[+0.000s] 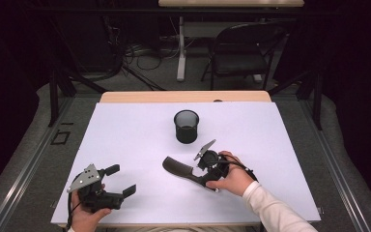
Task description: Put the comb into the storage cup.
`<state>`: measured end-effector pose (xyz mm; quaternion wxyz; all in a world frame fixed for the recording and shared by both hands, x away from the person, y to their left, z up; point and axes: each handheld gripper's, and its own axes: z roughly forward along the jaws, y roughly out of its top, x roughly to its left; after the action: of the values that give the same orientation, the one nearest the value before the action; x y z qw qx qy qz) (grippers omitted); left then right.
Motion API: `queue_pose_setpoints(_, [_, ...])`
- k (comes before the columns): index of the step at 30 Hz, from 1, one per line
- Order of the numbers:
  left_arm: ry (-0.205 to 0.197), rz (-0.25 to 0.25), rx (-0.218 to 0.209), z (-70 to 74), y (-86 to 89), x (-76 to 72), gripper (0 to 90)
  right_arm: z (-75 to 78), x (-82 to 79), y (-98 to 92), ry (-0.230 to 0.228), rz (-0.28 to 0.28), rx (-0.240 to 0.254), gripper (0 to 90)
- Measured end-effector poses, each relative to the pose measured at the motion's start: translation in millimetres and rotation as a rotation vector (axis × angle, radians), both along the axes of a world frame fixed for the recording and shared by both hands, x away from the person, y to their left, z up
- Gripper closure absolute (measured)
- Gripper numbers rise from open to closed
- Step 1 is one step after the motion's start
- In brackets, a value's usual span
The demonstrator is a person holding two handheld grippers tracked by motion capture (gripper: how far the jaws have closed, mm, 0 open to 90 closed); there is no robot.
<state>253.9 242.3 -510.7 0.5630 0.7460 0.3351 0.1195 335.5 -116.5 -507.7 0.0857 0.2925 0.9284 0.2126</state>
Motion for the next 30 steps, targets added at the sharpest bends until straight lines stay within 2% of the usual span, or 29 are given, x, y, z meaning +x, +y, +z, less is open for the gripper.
queue_pose_setpoints(4, [0.002,0.005,0.005,0.0,-0.4,-0.3,1.3,-1.1,0.1,1.8,0.001,0.013,-0.024,44.6])
queue_pose_setpoints(6, [0.002,0.005,0.006,-0.1,-0.5,-0.4,1.4,-1.2,0.7,2.5,0.019,0.026,-0.027,48.1])
queue_pose_setpoints(13, [0.003,0.004,0.004,-0.2,-0.4,-0.2,1.4,-0.4,1.0,7.0,0.036,0.042,-0.074,51.5])
queue_pose_setpoints(16, [0.006,0.003,0.004,-0.3,-0.6,-0.1,1.4,-0.5,1.1,8.3,0.039,0.051,-0.085,51.7])
queue_pose_setpoints(19, [0.009,-0.010,0.003,-0.4,-0.1,0.3,1.5,-1.3,1.6,9.8,0.060,0.054,-0.094,52.0])
queue_pose_setpoints(21, [0.008,0.002,0.004,-0.4,-0.5,0.0,1.6,-1.9,2.1,10.4,0.059,0.059,-0.115,51.2])
queue_pose_setpoints(26, [0.010,0.005,0.001,-0.5,-0.3,0.1,1.8,-1.2,5.4,10.9,0.077,0.030,-0.135,49.7])
queue_pose_setpoints(30, [0.011,0.002,0.002,-0.7,-0.4,0.4,1.9,-0.6,7.0,11.2,0.067,0.034,-0.154,47.4])
